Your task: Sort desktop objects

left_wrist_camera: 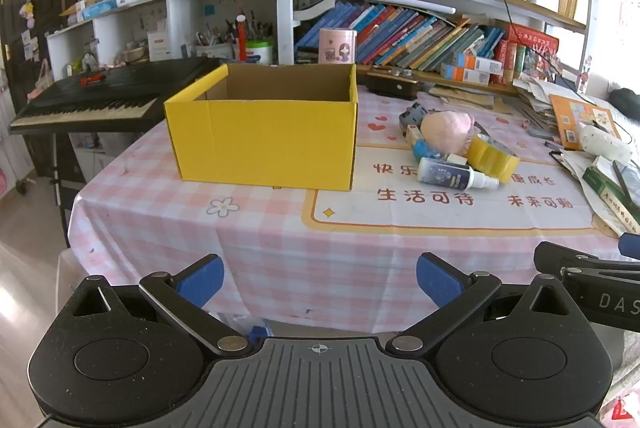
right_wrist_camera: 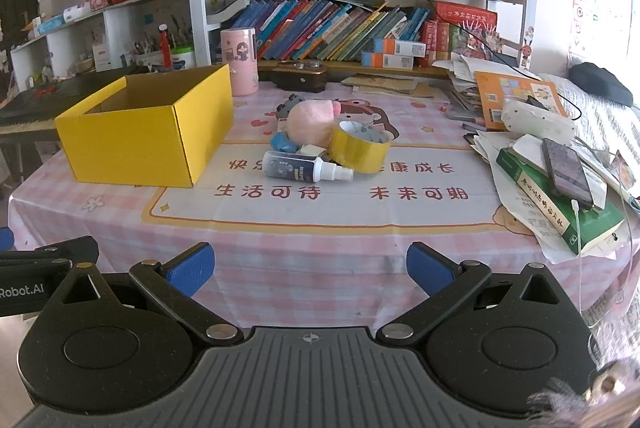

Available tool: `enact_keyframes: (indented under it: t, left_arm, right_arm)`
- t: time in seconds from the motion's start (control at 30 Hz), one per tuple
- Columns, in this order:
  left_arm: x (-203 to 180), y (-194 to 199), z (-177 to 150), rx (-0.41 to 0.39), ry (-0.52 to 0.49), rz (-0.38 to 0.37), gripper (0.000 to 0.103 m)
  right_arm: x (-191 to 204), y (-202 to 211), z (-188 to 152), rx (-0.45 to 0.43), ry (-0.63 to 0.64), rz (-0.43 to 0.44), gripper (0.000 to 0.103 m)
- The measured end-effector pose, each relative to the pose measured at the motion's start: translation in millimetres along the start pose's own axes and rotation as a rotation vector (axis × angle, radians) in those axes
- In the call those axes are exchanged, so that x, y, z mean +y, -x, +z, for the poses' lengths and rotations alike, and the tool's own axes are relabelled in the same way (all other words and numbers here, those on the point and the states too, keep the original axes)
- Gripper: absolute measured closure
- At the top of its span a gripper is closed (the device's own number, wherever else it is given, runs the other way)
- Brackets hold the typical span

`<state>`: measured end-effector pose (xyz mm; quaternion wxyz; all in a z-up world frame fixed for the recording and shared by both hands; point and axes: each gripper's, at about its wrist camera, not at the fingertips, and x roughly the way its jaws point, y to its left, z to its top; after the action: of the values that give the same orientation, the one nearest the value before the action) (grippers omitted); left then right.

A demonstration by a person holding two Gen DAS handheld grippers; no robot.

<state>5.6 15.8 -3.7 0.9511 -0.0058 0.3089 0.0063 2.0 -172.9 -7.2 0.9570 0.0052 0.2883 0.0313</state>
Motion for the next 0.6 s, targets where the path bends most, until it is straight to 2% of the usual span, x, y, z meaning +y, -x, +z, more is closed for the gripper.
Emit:
enact_keyframes:
  t: [0.6]
  left_arm:
    - [1.1, -3.5, 1.1, 0.006, -0.001, 0.002, 0.0]
  right_arm:
    - [0.5, -1.5, 1.7, 0.005, -0.001, -0.006, 0.0]
